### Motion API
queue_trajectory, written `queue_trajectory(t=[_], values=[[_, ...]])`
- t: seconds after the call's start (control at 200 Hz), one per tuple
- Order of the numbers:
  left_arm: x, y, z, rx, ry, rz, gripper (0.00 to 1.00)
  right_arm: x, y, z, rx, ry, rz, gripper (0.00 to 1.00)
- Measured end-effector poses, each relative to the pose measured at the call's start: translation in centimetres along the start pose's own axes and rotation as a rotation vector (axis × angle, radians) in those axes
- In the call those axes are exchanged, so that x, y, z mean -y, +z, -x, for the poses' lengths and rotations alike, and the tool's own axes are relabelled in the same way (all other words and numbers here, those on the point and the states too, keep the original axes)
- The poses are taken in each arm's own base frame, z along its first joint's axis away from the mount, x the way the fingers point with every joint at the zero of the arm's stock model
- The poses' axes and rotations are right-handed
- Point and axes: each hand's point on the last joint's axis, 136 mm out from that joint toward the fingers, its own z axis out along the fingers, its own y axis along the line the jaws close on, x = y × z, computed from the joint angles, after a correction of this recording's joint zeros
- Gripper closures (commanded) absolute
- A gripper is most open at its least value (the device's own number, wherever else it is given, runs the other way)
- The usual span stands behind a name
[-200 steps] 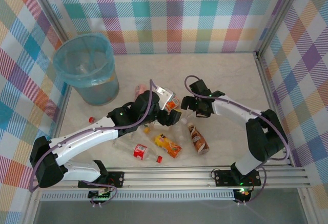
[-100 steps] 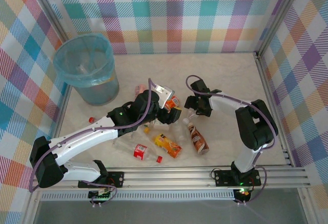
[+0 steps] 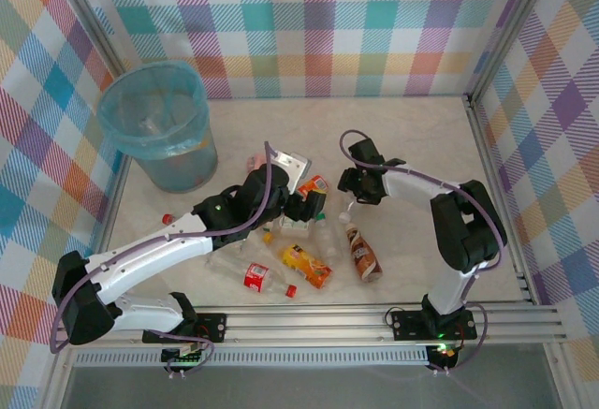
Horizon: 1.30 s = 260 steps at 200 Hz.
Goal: Put the plastic bottles in the bin
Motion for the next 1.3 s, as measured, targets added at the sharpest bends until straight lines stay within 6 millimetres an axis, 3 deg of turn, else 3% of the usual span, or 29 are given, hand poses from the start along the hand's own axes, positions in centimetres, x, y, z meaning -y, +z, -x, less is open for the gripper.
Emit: queue_trajectory(t=[0.22, 0.395, 0.595, 0.71, 0.87, 1.02, 1.15, 1.3], values=[[-1.3, -0.5, 0.4, 0.006, -0.028, 0.075, 0.08, -1.4, -2.8, 2.1, 0.08, -0.058, 0.055, 0.36], [-1.9, -1.2, 1.1, 0.009, -0.054, 0.112, 0.05, -2.6, -6.1, 3.5, 0.15, -0.101, 0.117, 0.36], [-2.2, -2.7, 3.9, 0.041, -0.125, 0.106, 0.03, -5.5, -13.1, 5.3, 0.283, -0.168, 0.311, 0.36], [-2.6, -3.9, 6.4, 0.067, -0.189, 0.069, 0.01, -7.7, -17.2, 5.0, 0.345, -0.24, 0.472, 0.37], [-2.7, -6.6, 10.6, 0.136, -0.267, -0.005, 0.0, -11.2, -20.4, 1.9, 0.35, -0.401, 0.665, 0.38], [-2.3, -9.6, 13.3, 0.201, -0.295, -0.066, 0.0, -14.8, -22.6, -3.0, 0.321, -0.594, 0.827, 0.38], [-2.4, -11.6, 13.4, 0.23, -0.328, -0.083, 0.01, -17.1, -25.0, -7.2, 0.317, -0.741, 0.948, 0.38], [-3.5, -13.6, 11.5, 0.239, -0.392, -0.065, 0.02, -18.8, -27.8, -10.7, 0.335, -0.846, 1.061, 0.38]])
